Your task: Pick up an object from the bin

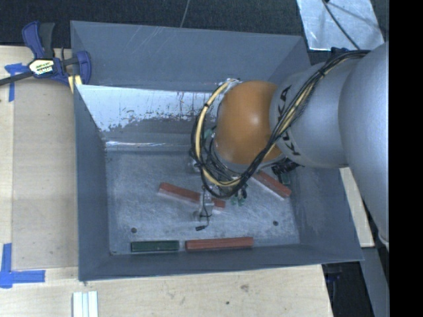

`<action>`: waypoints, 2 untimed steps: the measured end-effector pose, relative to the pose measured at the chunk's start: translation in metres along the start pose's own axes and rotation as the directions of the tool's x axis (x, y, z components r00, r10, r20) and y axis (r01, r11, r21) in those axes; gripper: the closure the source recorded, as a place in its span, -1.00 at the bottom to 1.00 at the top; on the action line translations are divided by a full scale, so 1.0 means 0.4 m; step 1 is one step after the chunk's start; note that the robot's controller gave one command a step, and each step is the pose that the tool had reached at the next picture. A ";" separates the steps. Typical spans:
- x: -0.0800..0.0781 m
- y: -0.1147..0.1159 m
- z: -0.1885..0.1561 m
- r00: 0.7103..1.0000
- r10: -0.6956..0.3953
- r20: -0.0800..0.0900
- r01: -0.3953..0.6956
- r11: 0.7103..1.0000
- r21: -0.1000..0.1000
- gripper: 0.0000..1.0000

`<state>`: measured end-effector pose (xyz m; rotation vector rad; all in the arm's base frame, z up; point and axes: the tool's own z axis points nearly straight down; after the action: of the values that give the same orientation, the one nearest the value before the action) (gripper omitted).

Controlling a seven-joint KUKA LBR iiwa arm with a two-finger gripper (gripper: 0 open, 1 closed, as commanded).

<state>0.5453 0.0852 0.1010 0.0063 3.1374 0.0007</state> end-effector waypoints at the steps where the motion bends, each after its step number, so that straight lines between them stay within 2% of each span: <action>1: 0.008 0.009 -0.022 0.949 0.316 0.001 -0.316 0.949 0.000 -1.00; 2: 0.005 0.001 0.048 0.990 0.140 -0.002 -0.140 0.990 0.001 -1.00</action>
Offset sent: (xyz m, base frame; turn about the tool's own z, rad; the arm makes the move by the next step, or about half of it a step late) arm -0.0021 -0.0013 -0.0310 0.0995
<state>0.5432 0.0855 0.0818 0.2274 3.1315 -0.0001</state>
